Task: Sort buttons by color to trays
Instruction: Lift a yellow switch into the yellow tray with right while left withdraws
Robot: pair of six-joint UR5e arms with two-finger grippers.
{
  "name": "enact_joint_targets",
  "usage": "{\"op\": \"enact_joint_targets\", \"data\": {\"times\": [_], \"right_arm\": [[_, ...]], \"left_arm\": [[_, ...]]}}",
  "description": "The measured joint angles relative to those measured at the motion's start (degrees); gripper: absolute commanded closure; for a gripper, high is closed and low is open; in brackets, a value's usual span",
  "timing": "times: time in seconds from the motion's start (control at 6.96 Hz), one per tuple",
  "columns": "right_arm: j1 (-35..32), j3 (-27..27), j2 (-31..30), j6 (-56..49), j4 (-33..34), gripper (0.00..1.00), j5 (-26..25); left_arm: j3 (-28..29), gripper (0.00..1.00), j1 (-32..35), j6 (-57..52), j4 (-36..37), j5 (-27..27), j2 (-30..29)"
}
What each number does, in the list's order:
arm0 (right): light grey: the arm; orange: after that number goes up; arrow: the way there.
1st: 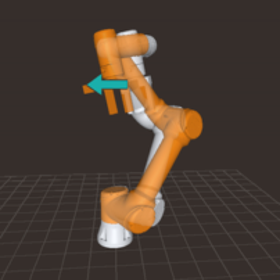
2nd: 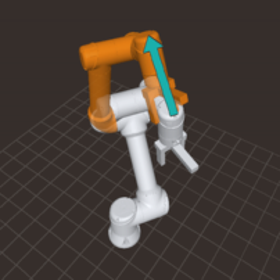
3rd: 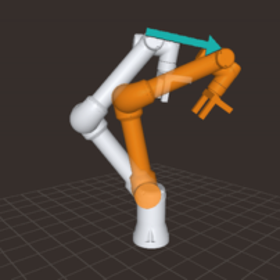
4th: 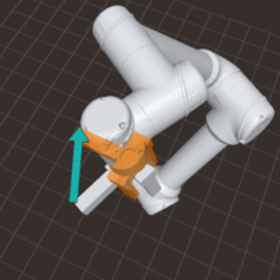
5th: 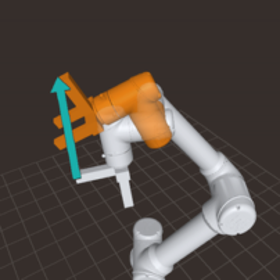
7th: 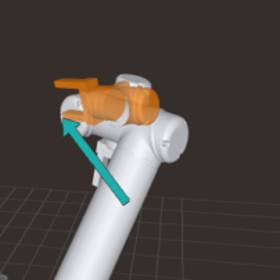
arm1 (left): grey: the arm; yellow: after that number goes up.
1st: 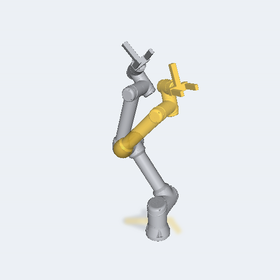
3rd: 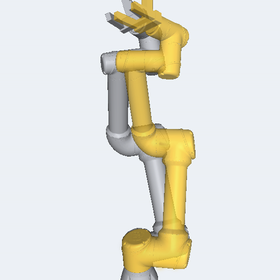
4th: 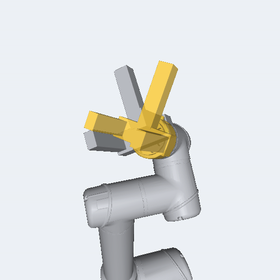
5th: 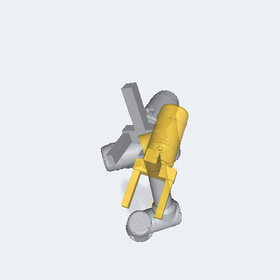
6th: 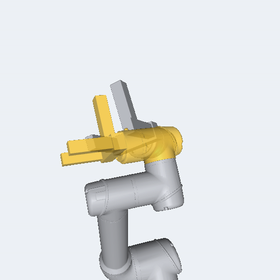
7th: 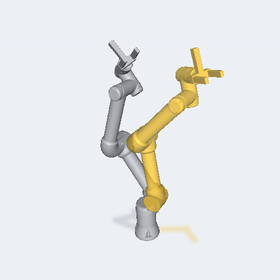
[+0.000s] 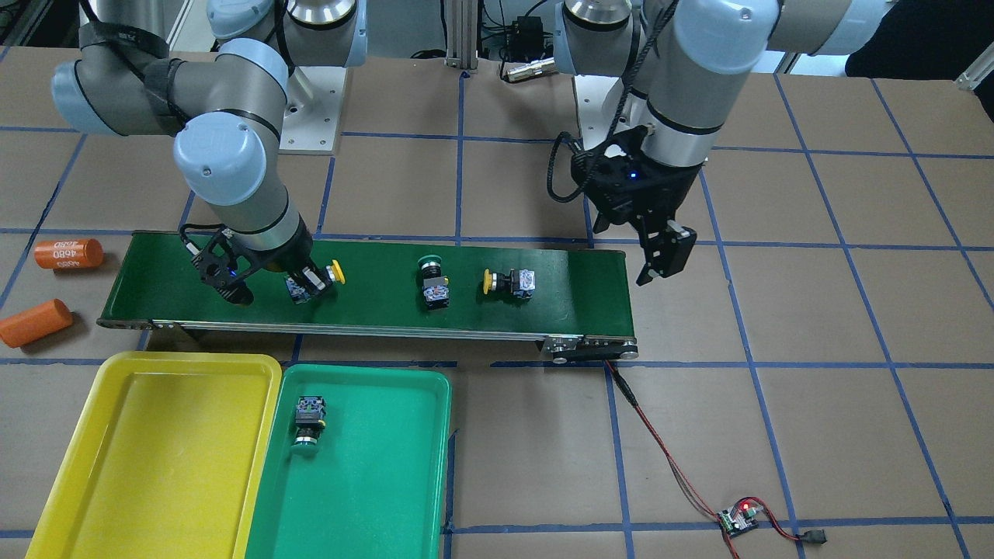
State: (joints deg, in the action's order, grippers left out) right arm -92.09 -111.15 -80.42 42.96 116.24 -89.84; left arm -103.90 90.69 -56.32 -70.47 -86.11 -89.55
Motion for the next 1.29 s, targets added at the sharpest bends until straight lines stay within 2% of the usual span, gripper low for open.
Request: {"op": "enact_joint_targets", "data": {"times": [0.29,0.57,0.86,1.15,1.29], "right_arm": [[3.8,4.6,1.0,-15.3,-0.7,1.00,-3.6],[10.7,8.0,4.5,-33.6,-0.5,1.00,-4.1],[13.8,10.8,9.7,-47.4,1.6,1.00,-4.4],[14.5,11.7,14.2,-55.6,8.0,1.00,-4.5],[14.6,12.6,15.7,-59.0,9.6,0.91,-4.5]], "left_arm": [[7.0,0.00,-2.4,18.5,-10.4,0.7,-0.4],[13.5,0.00,-1.0,37.2,-19.1,-0.2,-1.5],[16.2,0.00,2.2,48.1,-20.8,-4.7,-2.9],[17.5,0.00,4.0,56.6,-21.1,-5.1,-3.4],[16.7,0.00,5.1,58.2,-21.1,-5.0,-2.6]]}}
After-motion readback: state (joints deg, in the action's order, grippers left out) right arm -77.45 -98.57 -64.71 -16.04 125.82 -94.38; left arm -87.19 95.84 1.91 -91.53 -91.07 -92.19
